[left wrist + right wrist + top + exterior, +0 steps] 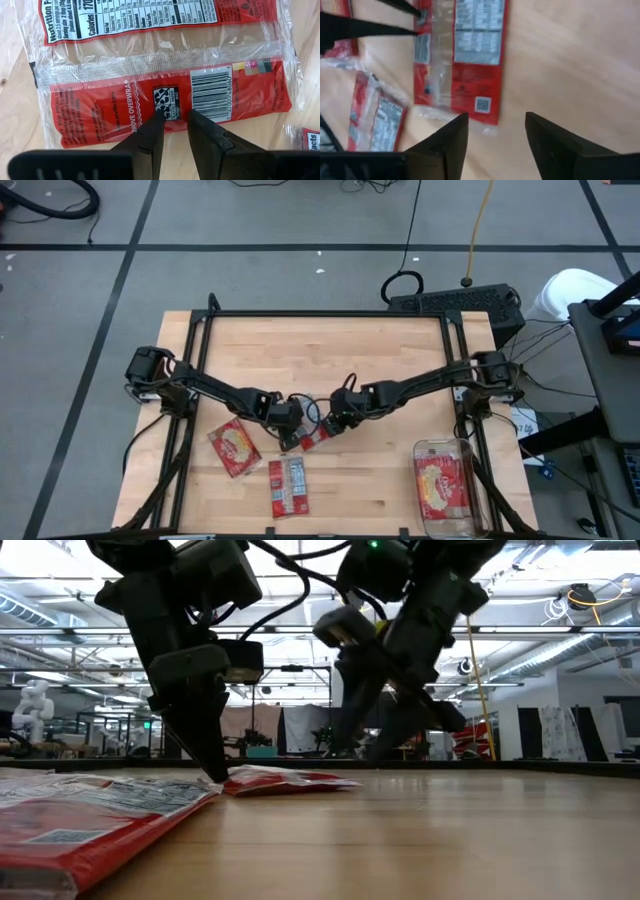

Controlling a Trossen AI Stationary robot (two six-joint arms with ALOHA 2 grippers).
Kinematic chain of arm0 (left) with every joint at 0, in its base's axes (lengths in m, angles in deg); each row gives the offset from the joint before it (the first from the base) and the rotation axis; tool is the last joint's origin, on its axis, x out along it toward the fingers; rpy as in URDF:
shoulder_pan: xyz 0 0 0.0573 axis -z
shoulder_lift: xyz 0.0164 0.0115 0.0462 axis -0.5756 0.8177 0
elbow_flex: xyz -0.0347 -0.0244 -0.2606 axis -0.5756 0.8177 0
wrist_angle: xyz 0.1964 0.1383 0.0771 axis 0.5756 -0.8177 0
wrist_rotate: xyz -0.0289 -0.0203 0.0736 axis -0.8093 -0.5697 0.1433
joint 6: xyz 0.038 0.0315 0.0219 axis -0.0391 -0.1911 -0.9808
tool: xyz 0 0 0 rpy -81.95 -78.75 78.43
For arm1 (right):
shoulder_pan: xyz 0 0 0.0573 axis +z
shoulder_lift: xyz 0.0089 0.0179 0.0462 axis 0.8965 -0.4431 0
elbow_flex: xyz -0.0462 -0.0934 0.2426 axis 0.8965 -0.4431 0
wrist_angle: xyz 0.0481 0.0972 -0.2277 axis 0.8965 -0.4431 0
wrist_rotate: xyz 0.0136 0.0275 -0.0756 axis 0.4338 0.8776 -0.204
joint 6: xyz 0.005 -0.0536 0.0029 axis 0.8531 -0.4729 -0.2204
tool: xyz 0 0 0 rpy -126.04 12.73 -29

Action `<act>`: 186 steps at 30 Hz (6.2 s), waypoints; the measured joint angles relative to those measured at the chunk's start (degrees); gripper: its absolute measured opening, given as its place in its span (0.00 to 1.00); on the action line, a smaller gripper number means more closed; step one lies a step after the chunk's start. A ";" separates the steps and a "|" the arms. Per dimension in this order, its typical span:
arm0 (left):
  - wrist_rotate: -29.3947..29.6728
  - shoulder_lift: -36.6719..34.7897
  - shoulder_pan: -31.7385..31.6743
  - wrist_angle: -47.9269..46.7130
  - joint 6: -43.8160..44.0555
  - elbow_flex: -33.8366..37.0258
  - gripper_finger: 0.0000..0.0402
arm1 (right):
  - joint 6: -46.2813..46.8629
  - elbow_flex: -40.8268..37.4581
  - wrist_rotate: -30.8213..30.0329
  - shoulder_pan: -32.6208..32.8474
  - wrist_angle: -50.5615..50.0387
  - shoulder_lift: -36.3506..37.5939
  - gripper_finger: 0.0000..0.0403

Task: Sort popcorn bags into baskets
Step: Put the popcorn bag into the transparent bin

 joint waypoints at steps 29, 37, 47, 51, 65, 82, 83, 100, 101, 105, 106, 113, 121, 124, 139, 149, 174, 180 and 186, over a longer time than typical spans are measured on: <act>0.04 1.70 -1.14 13.05 2.14 0.37 0.23 | 9.36 -11.69 -1.83 3.33 21.47 0.01 0.58; -0.85 3.47 -2.08 16.94 3.86 0.26 0.23 | 8.30 -11.82 -2.85 3.35 23.26 -0.55 0.50; -5.41 0.73 -2.31 15.39 4.67 0.49 0.23 | 4.73 -11.77 -3.47 3.25 27.22 -0.49 0.11; -9.00 -6.80 -3.69 9.42 7.84 0.02 0.23 | 2.03 -11.69 -3.75 3.09 26.82 1.22 0.03; -6.50 -34.58 -11.91 -1.97 22.92 0.02 0.23 | -36.95 -11.75 -7.39 3.05 19.67 21.52 0.02; -5.40 -46.34 -17.07 13.29 41.55 -0.04 0.23 | -111.24 -8.87 -39.61 8.32 9.14 41.13 0.02; -5.42 -46.03 -17.11 14.12 43.42 -0.02 0.23 | -115.81 -8.78 -42.15 8.52 9.79 41.08 0.02; -24.68 -30.67 -14.14 36.14 59.04 -0.06 0.39 | -155.16 -9.70 -30.57 9.63 11.58 39.42 0.02; -24.83 -29.47 -13.57 36.24 59.28 -0.04 0.43 | -156.13 -9.70 -30.24 9.64 12.61 39.42 0.02; -24.84 -25.25 -11.81 37.84 60.79 -0.03 0.60 | -158.04 -9.70 -30.70 9.56 14.72 39.44 0.02; -24.68 -23.99 -11.39 40.54 60.93 -0.04 0.64 | -158.10 -9.70 -30.72 9.56 14.82 39.44 0.02; -19.64 -17.96 -9.21 53.79 61.62 -0.07 0.78 | -158.63 -9.70 -30.70 9.56 15.99 39.44 0.02; -18.56 -14.88 -8.55 59.36 59.65 -0.07 0.66 | -158.41 -9.68 -30.94 9.32 16.29 38.46 0.02; -18.68 -14.41 -8.55 61.18 58.46 -0.04 0.54 | -157.07 -9.68 -31.12 9.30 16.54 37.67 0.02; -30.73 -14.51 -14.64 62.26 52.31 0.00 0.10 | -139.01 -9.63 -37.01 10.03 15.69 37.88 0.24; -48.75 -14.93 -26.27 62.58 44.42 -0.11 0.05 | -82.60 -9.76 -43.52 14.39 4.72 39.03 0.37; -47.42 -18.51 -17.03 -11.26 -14.06 -23.76 0.07 | 10.72 -8.08 -18.70 11.72 12.68 42.91 0.37; -45.34 -18.47 -13.26 -15.94 -16.72 -24.00 0.08 | 4.70 0.05 -17.28 8.93 6.15 37.37 0.36; -44.60 -18.47 -10.31 -17.81 -17.95 -24.00 0.08 | -4.41 10.47 -10.64 6.03 -2.01 28.67 0.36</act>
